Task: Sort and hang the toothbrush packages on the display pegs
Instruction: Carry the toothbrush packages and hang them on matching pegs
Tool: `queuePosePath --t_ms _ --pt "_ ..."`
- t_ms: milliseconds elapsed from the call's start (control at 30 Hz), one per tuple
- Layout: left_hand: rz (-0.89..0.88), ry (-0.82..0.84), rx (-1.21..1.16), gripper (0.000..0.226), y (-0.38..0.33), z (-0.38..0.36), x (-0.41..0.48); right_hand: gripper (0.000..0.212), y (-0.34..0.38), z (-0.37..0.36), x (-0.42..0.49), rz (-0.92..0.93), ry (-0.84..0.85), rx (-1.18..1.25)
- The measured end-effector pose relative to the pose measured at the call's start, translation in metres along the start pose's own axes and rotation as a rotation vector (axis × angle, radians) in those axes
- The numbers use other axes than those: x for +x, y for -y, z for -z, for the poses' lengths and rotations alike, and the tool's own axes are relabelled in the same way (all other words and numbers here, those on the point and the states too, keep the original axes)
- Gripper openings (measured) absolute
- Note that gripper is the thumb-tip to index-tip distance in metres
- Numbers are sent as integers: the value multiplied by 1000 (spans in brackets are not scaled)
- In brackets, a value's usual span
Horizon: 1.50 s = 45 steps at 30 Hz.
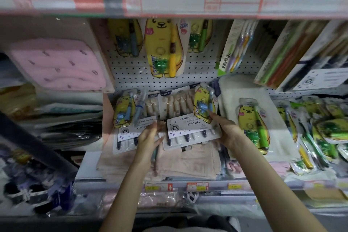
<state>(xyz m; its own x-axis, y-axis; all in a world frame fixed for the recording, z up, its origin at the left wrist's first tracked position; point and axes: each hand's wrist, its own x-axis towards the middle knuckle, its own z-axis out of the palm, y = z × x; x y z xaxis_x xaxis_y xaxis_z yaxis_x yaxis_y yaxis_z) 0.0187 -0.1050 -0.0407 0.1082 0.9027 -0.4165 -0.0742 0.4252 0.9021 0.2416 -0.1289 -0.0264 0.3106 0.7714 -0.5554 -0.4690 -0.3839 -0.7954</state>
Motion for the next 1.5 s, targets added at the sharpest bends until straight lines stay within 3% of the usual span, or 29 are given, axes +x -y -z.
queuePosePath --t_ms 67,267,467,633,733,867,1000,1167,1333,1433,1500 --pt "7 -10 3 20 -2 0 -1 67 2 0 2 -18 42 -70" --pt "0 -22 -2 27 -3 0 0 75 5 2 2 -33 102 -106" --pt "-41 -11 -57 65 0 3 4 59 -9 7 -4 28 26 -34" --pt "-47 -24 -71 58 6 4 3 51 -23 21 -7 86 -22 13" --pt "-67 -28 -89 42 9 3 1 55 -27 30 -16 93 20 52" --pt "-138 -84 -38 20 10 -5 -1 27 -35 37 -30 104 61 78" --pt "-190 -116 -77 34 8 -10 -2 25 -44 38 -40 116 97 101" --pt "-92 -66 -170 43 7 -6 -10 22 -52 42 -46 123 127 110" --pt "109 153 -234 45 11 5 -18 36 -59 41 -55 112 182 104" --pt "205 201 -272 45 15 9 -25 76 -65 39 -62 130 212 6" --pt "205 212 -254 46 16 9 -29 87 -66 36 -64 149 204 -57"
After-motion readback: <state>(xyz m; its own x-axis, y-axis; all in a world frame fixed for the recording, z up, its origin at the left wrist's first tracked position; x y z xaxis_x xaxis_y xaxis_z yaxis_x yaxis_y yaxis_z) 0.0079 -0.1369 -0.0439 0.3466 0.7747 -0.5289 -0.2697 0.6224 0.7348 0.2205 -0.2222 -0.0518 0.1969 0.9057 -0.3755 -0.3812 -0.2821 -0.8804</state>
